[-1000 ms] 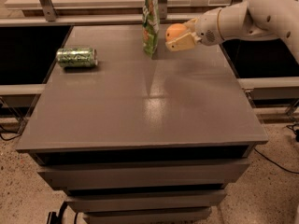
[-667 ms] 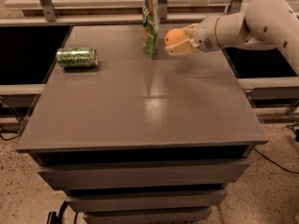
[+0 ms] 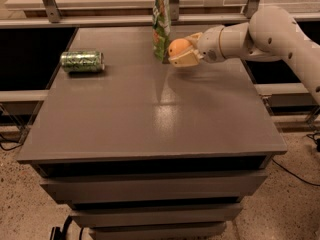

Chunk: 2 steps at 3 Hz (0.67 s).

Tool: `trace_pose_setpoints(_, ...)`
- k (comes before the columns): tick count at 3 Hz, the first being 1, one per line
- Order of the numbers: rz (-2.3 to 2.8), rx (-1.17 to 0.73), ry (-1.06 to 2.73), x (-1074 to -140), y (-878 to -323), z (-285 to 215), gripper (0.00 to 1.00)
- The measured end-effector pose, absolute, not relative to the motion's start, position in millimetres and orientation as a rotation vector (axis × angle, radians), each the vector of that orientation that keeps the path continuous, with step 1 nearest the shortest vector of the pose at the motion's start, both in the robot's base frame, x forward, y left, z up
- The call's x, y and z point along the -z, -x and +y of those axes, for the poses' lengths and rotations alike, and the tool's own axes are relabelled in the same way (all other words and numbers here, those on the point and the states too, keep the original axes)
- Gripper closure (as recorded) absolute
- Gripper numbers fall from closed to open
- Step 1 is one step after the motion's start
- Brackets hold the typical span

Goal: Move orange near green jalapeno chip bag

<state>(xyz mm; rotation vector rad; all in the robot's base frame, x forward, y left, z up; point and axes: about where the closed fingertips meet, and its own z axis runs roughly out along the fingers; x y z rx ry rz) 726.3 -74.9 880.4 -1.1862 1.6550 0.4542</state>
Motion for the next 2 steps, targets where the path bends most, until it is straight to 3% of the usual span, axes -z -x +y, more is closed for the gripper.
trace_pose_setpoints(2,1.667,-0.435,1.249,-861.9,-728.0,-60.1,0.36)
